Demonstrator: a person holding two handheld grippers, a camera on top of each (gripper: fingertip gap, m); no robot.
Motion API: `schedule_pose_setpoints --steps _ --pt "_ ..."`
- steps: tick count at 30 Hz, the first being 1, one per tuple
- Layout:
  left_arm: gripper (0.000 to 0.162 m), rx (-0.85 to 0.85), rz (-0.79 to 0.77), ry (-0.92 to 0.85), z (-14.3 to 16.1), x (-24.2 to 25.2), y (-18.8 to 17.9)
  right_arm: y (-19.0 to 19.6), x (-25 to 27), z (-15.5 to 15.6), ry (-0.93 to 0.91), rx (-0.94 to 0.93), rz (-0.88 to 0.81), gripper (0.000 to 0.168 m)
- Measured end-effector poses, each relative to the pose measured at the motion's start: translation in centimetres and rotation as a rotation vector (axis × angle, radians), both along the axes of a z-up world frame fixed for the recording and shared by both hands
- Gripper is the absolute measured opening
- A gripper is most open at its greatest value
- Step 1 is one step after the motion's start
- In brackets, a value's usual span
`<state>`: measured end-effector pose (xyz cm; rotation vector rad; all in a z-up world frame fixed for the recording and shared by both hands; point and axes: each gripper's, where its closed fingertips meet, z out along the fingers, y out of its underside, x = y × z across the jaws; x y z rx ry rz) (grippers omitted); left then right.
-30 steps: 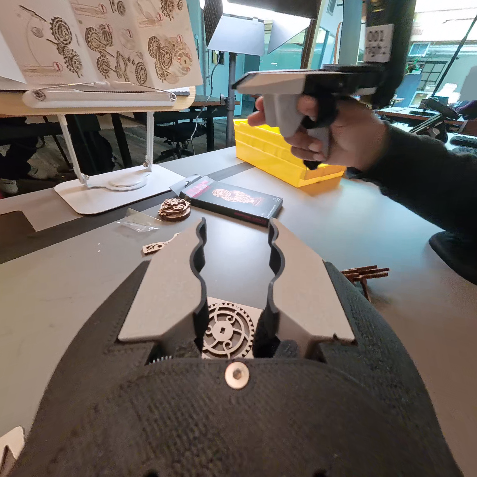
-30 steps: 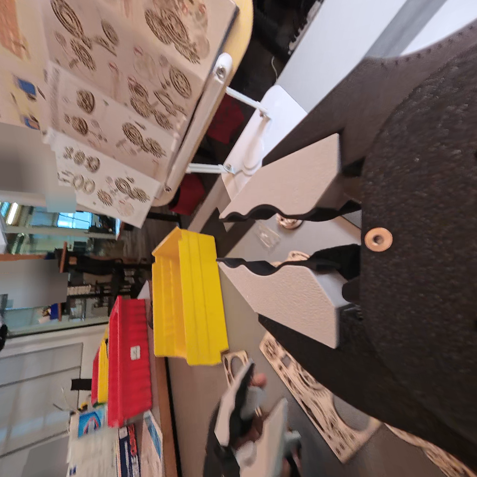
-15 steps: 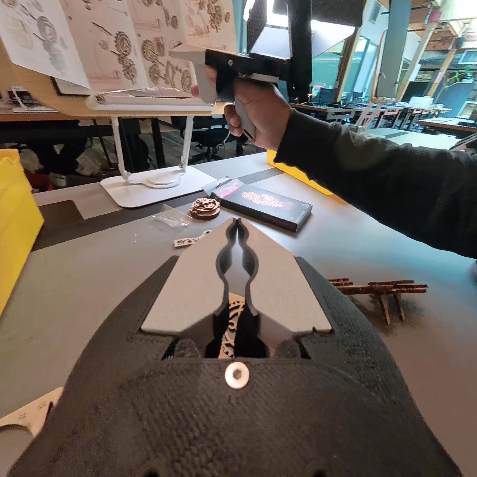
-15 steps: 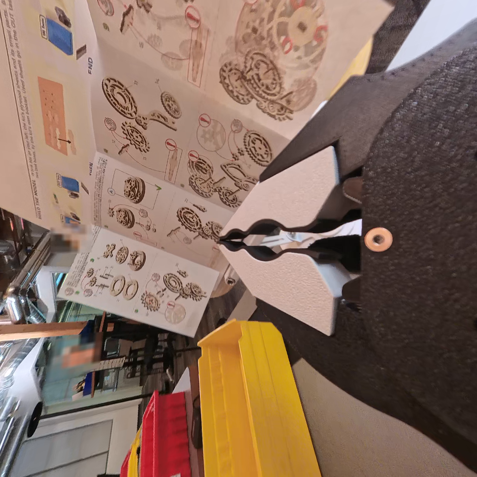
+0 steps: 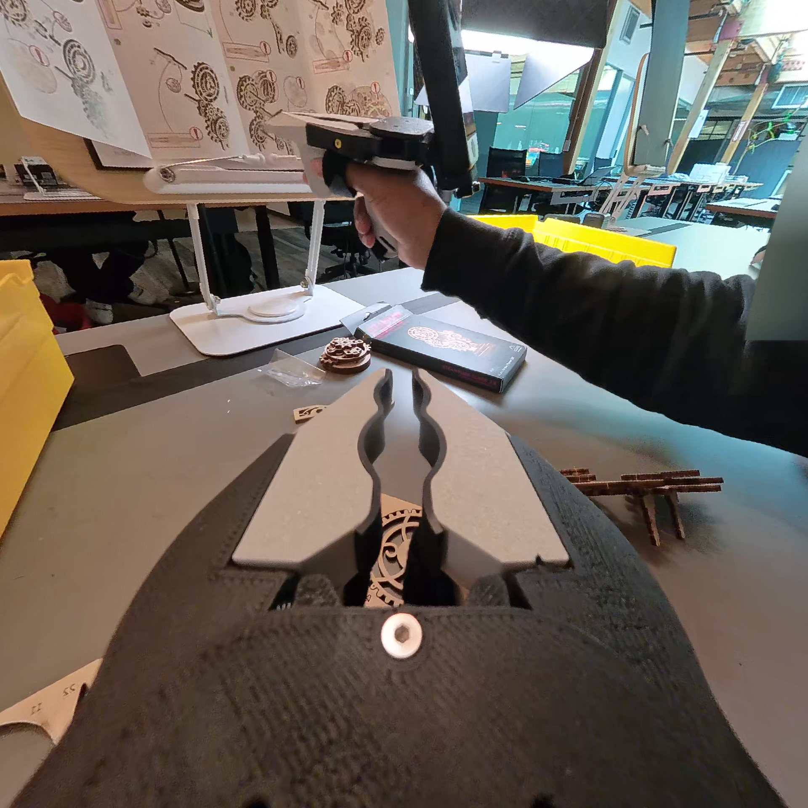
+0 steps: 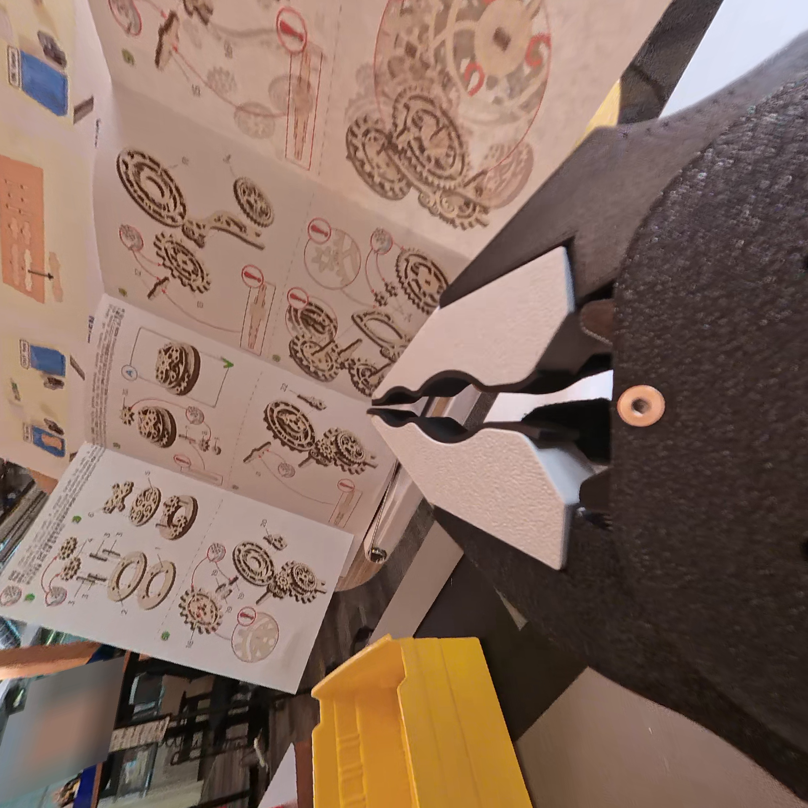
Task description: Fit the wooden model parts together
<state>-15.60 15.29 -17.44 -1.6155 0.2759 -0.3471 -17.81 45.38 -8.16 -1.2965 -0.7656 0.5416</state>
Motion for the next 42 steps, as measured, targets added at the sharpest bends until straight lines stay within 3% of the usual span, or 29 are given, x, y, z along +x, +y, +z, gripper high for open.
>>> schedule_pose_setpoints --steps 8,14,30,42 --pt "0.009 -0.010 -0.002 0.002 -0.4 -0.1 0.2 1.8 4.5 0.3 0.026 -0.019 -0.086 0.000" --pt "0.009 -0.023 -0.005 0.008 -0.9 -0.1 0.4 1.7 5.2 0.4 0.051 -0.047 -0.049 0.000" --pt "0.009 -0.039 -0.016 0.013 -1.4 0.0 0.5 2.3 2.9 -3.3 -0.282 -0.137 -0.038 0.000" --pt "0.008 -0.032 -0.024 0.012 -1.1 0.2 0.4 1.0 3.3 -0.8 -0.069 -0.088 -0.061 0.000"
